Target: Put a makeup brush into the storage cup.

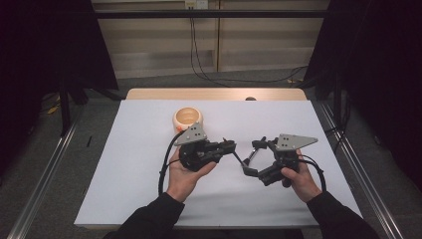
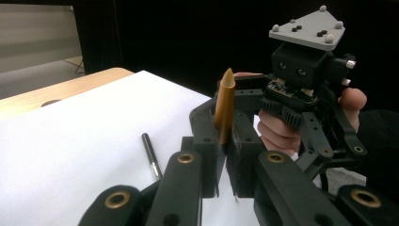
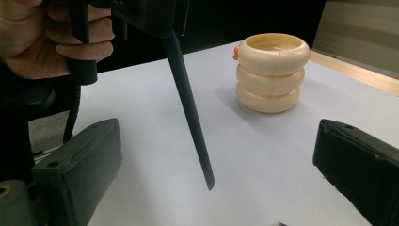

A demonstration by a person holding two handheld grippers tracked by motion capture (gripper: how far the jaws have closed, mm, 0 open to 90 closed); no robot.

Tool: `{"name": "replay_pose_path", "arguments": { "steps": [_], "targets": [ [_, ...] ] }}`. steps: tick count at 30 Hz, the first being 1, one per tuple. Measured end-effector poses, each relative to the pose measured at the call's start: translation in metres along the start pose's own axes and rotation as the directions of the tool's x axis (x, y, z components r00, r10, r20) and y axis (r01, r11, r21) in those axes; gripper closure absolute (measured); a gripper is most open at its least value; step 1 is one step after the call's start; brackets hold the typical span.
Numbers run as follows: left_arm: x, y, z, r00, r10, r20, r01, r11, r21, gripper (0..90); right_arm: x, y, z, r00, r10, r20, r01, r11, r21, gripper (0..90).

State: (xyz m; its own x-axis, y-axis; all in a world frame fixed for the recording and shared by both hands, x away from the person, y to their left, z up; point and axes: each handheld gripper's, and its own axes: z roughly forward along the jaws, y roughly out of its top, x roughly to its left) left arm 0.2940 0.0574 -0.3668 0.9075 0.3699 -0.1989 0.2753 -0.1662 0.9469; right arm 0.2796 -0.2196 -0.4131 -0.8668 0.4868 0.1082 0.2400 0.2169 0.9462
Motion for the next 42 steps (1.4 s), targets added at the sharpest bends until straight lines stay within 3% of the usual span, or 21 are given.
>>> {"name": "replay_pose_path", "arguments": {
  "steps": [11,19,22,23,25,28,31,33,35,42],
  "targets": [
    [0.005,0.002,-0.007,0.9996,-0.018,-0.024,0.018,0.9998,-0.009,83.8,0.000,0.000,-0.012,0.9967,0.007,0.081,-0.007,1.000,-0.001,0.8],
    [0.008,0.002,-0.012,0.9990,-0.008,-0.045,0.008,1.0000,0.002,83.8,0.003,-0.004,-0.027,0.9908,0.020,0.134,-0.021,1.000,0.004,0.4],
    [0.009,0.002,-0.013,0.9986,-0.014,-0.050,0.014,0.9999,0.001,83.8,0.005,-0.005,-0.034,0.9868,0.013,0.162,-0.012,1.000,-0.006,0.4],
    [0.010,0.003,-0.014,0.9985,-0.010,-0.053,0.010,0.9999,0.004,83.8,0.007,-0.011,-0.039,0.9757,0.002,0.219,0.007,0.999,-0.039,1.3],
    [0.011,0.002,-0.015,0.9985,-0.008,-0.054,0.008,0.9999,0.009,83.8,0.007,-0.014,-0.041,0.9710,-0.007,0.239,0.016,0.999,-0.037,1.6],
    [0.013,0.002,-0.016,0.9981,-0.007,-0.061,0.008,0.9999,0.014,83.8,0.005,-0.019,-0.048,0.9639,0.016,0.266,-0.009,1.000,-0.027,0.9],
    [0.015,0.003,-0.018,0.9979,-0.008,-0.064,0.009,0.9999,0.008,83.8,0.007,-0.020,-0.057,0.9585,0.022,0.284,-0.007,0.999,-0.054,0.9],
    [0.016,0.003,-0.019,0.9971,-0.011,-0.075,0.012,0.9999,0.007,83.8,0.007,-0.023,-0.061,0.9576,0.025,0.287,-0.010,0.999,-0.051,0.9],
    [0.017,0.004,-0.021,0.9970,-0.009,-0.076,0.009,0.9999,0.007,83.8,0.009,-0.028,-0.065,0.9510,0.032,0.308,-0.020,0.999,-0.041,0.9],
    [0.024,0.007,-0.029,0.9951,-0.011,-0.099,0.011,0.9999,0.003,83.8,0.014,-0.034,-0.078,0.9468,0.050,0.318,-0.035,0.998,-0.052,0.5]
  ]
}}
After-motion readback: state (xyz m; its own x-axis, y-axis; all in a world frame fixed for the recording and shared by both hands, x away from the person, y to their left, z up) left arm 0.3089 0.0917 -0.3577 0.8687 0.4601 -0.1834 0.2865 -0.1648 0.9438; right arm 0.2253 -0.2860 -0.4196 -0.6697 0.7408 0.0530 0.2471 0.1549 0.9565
